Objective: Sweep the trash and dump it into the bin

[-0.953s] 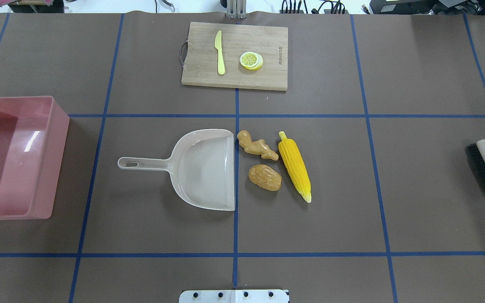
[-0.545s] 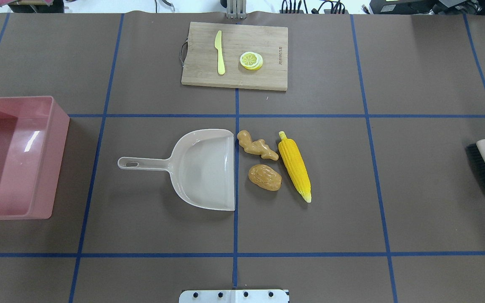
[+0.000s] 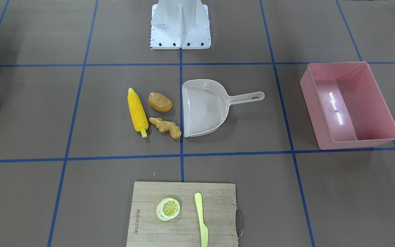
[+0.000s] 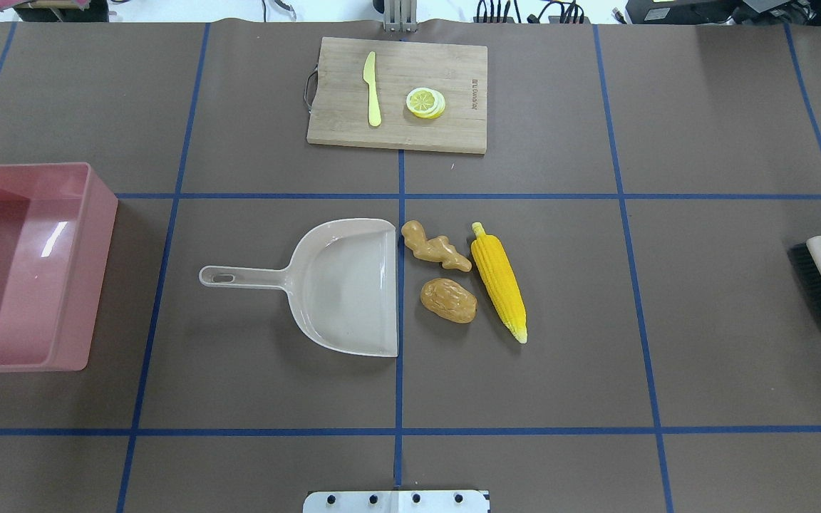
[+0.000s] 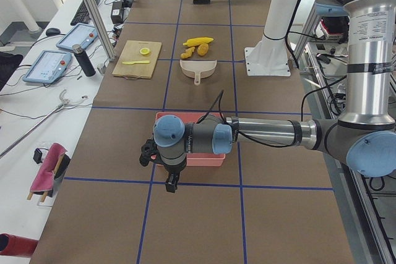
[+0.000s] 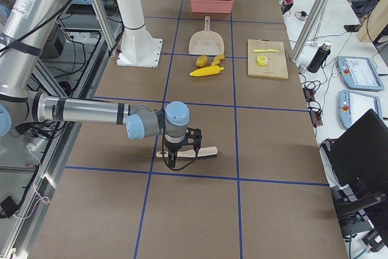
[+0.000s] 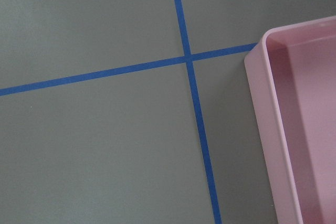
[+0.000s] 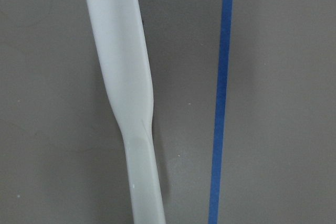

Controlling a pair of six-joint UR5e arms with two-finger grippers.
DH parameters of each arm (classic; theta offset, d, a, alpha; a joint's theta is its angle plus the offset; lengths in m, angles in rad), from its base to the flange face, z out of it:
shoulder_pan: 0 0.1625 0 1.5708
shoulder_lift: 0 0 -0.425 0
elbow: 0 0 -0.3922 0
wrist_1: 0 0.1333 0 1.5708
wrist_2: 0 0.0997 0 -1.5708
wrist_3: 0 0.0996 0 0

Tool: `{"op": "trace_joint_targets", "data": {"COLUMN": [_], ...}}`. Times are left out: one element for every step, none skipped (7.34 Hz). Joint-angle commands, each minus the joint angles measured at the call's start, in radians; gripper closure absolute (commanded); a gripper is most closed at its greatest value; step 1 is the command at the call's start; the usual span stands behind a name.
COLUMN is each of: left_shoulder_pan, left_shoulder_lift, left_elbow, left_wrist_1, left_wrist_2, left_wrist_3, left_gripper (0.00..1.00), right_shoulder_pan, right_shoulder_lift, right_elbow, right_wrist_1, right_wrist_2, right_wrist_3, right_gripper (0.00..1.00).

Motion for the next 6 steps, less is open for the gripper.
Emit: {"op": "trace_joint_targets", "data": {"left_shoulder_pan": [0.006, 0.023, 0.049, 0.097, 0.146, 0.189], "left_shoulder_lift": [-0.020, -0.023, -0.023, -0.022, -0.025, -0.028], "left_elbow": [-0.042, -0.100, -0.154, -0.206, -0.243, -0.263], "left_wrist_1": [-0.039, -0.039, -0.038, -0.032, -0.032, -0.032], "left_wrist_2": [0.001, -0.002, -0.004, -0.004, -0.004, -0.004], "left_wrist_3": [0.006, 0.006, 0.004, 0.004, 0.004, 0.004], "left_gripper": [0.01, 0.01, 0.01, 0.01, 0.01, 0.01], "right_shoulder_pan": [-0.078, -0.087, -0.090, -0.093, -0.098, -0.103], "right_shoulder_lift": [0.008, 0.008, 0.008, 0.008, 0.008, 0.008], "right_elbow": [-0.051, -0.059, -0.061, -0.068, -0.071, -0.075], "right_wrist_1": [0.136, 0.142, 0.142, 0.144, 0.142, 0.142], "right_wrist_2": [-0.039, -0.037, -0.034, -0.030, -0.029, -0.027], "right_wrist_3": [0.129, 0.133, 0.133, 0.131, 0.131, 0.134], "right_gripper": [0.01, 0.01, 0.01, 0.01, 0.02, 0.09]}}
